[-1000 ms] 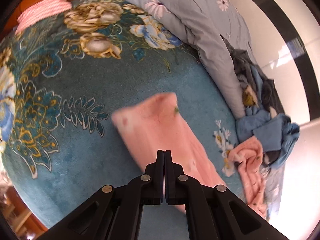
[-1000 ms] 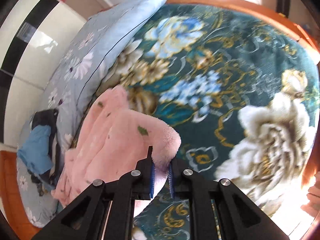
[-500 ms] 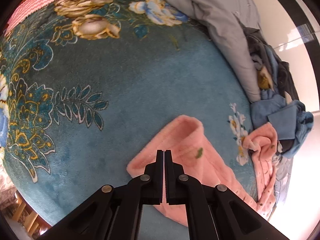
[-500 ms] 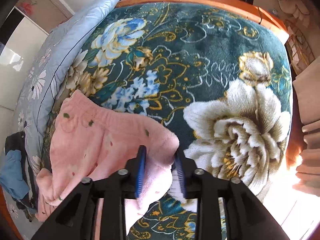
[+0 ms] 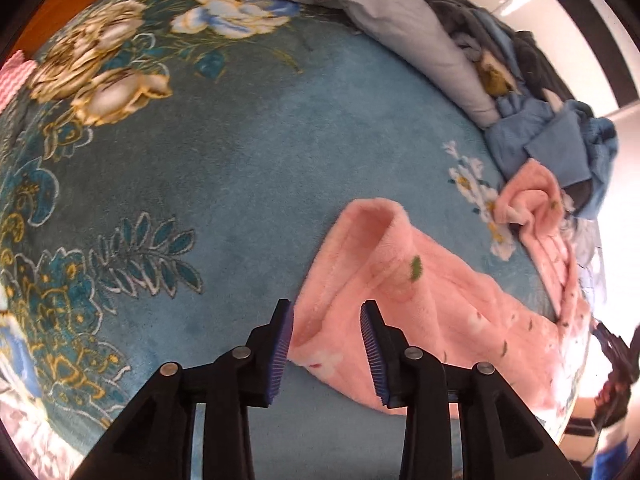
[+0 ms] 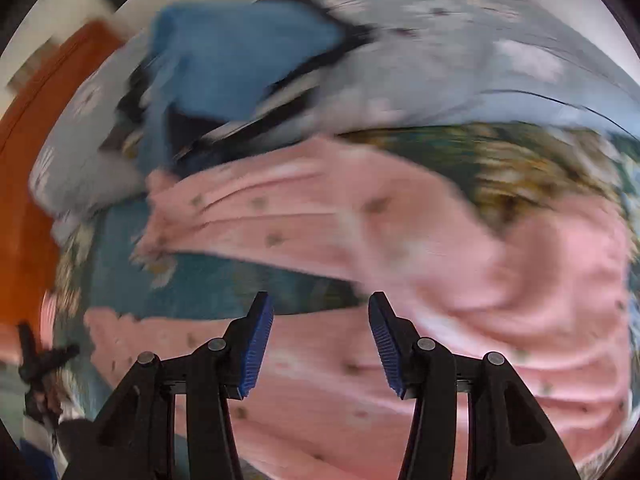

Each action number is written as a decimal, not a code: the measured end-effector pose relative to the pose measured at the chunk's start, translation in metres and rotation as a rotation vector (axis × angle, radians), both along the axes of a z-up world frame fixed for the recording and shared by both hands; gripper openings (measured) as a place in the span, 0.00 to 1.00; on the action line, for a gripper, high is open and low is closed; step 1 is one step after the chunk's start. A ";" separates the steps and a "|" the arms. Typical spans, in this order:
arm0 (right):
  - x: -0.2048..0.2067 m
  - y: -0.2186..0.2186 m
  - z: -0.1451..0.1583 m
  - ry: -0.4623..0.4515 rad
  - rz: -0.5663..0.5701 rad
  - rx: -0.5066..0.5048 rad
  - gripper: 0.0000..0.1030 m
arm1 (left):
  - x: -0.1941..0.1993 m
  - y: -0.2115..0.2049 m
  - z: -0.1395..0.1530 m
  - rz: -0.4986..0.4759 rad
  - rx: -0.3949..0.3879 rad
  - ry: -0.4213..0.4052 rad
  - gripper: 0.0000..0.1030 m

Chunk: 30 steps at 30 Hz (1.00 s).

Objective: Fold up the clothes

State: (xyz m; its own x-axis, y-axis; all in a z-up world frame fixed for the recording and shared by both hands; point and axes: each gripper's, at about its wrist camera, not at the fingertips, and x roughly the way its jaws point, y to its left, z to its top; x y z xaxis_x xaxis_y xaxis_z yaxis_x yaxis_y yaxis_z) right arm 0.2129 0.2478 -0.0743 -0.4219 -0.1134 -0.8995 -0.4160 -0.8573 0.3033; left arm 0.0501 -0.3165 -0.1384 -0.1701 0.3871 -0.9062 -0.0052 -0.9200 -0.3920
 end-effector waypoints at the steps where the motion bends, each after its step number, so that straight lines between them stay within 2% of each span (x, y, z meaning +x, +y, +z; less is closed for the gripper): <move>1: -0.033 -0.034 -0.004 0.010 0.123 -0.008 0.50 | 0.000 -0.001 0.001 -0.010 0.008 0.019 0.40; 4: -0.105 -0.134 -0.009 0.051 0.433 -0.031 0.49 | 0.001 0.001 0.007 -0.054 0.015 0.073 0.47; 6: -0.139 -0.190 -0.013 0.071 0.582 -0.048 0.49 | 0.000 0.005 0.006 -0.090 0.024 0.091 0.53; 11: -0.188 -0.300 -0.030 0.060 0.833 -0.045 0.50 | -0.005 0.012 -0.016 -0.143 0.052 0.045 0.56; 13: -0.196 -0.328 -0.039 0.053 0.911 -0.033 0.50 | -0.004 0.011 -0.024 -0.171 0.030 0.047 0.56; 17: -0.211 -0.361 -0.053 0.033 1.006 0.005 0.50 | 0.001 0.008 -0.041 -0.208 0.052 0.015 0.56; 21: -0.222 -0.379 -0.066 -0.009 1.058 -0.023 0.50 | 0.007 0.007 -0.054 -0.226 0.097 -0.006 0.56; 30: -0.227 -0.427 -0.096 -0.115 1.222 0.037 0.50 | 0.009 0.003 -0.057 -0.242 0.149 0.013 0.56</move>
State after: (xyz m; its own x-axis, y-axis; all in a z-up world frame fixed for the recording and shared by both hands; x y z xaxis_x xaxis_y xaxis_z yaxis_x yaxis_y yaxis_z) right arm -0.0138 -0.1792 -0.1702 0.0255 -0.3522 -0.9356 0.6446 -0.7096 0.2846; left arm 0.0594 -0.3133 -0.1955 -0.0673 0.5466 -0.8347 -0.2234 -0.8236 -0.5213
